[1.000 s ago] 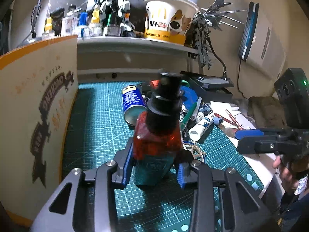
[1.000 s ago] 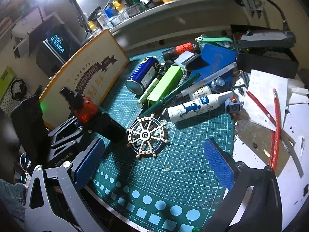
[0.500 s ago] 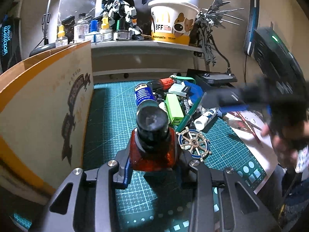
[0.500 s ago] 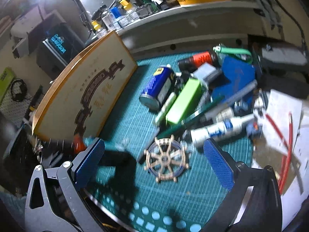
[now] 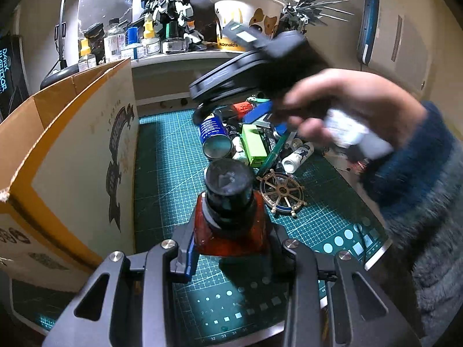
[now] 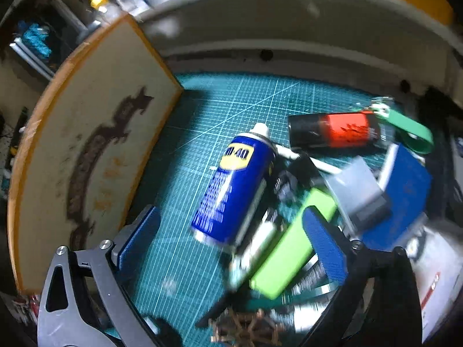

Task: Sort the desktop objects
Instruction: 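Lower the right gripper onto the blue spray can and close it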

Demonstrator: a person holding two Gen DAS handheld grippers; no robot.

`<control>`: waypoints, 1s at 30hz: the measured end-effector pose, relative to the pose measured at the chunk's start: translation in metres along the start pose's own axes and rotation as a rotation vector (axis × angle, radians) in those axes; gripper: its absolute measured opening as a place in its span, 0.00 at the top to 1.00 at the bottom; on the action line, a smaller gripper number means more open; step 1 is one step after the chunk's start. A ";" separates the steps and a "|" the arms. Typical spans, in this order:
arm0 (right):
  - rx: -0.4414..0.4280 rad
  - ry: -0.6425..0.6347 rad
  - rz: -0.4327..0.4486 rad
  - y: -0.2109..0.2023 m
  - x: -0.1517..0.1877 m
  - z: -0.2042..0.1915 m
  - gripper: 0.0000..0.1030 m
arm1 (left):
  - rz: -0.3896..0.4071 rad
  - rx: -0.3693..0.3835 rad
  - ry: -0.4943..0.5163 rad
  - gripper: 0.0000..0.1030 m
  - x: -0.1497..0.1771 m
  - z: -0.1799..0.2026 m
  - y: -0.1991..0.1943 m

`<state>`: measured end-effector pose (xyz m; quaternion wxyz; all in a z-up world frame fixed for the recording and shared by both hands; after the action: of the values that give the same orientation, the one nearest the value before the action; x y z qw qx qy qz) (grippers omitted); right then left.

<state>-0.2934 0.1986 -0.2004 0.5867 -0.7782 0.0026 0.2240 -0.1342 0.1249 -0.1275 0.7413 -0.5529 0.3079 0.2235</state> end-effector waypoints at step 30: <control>-0.033 -0.155 -0.102 0.028 -0.004 -0.025 0.57 | 0.076 0.065 -0.036 0.66 0.001 -0.004 0.010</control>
<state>-0.2960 0.1659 -0.2195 0.5829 -0.7672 -0.0863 0.2533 -0.1413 0.1237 -0.1360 0.7553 -0.5124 0.3222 0.2514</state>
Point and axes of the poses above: each gripper's, at about its wrist camera, not at the fingertips, and y roughly the way its jaws point, z to its right, x to its underside, the point moved 10 cm from there along y, roughly the way its jaws point, and after that the axes turned 11 degrees about -y, right-handed, at the moved point
